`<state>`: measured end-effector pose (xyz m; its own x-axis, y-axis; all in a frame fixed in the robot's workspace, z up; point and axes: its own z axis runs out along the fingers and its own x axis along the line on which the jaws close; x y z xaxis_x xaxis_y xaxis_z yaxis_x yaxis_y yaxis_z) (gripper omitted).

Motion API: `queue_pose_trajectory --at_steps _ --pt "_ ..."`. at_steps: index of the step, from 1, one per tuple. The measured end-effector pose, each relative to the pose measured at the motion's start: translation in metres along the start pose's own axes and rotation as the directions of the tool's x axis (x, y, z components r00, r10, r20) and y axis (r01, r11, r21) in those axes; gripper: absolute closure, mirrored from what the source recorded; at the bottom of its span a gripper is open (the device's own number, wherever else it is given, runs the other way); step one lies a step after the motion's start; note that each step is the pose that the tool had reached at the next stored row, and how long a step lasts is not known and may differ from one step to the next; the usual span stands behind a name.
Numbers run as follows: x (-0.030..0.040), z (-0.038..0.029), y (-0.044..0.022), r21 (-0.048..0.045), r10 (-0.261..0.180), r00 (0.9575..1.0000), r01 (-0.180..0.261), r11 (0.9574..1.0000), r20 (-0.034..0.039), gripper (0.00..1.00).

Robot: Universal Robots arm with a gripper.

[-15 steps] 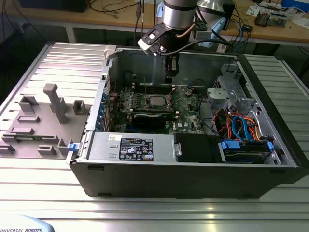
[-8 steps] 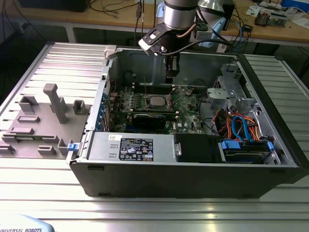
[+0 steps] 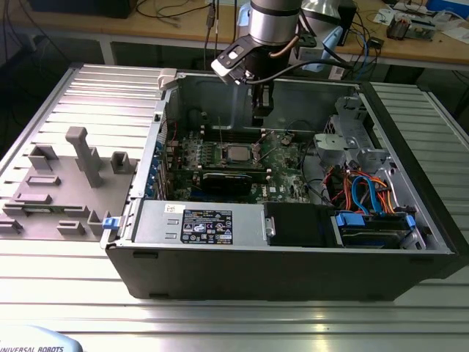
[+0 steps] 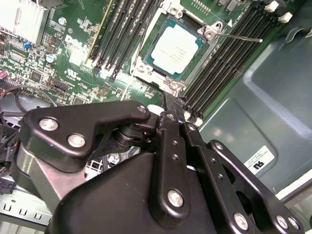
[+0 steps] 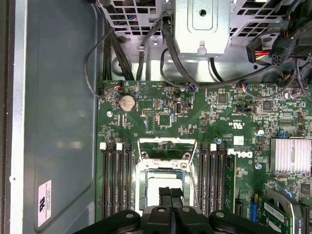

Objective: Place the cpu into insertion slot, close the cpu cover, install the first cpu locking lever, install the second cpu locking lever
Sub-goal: 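Close the cpu cover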

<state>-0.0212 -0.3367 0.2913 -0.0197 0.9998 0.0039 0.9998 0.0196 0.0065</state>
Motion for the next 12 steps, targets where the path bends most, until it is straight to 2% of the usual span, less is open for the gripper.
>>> queue_pose_trajectory --at_steps 9,12 --pt "-0.0001 0.0001 0.0026 0.0000 0.000 1.0000 0.000 1.0000 0.0000 0.89" --pt "-0.0001 0.0003 0.0062 0.0001 0.000 1.0000 0.000 1.0000 -0.0001 0.89"
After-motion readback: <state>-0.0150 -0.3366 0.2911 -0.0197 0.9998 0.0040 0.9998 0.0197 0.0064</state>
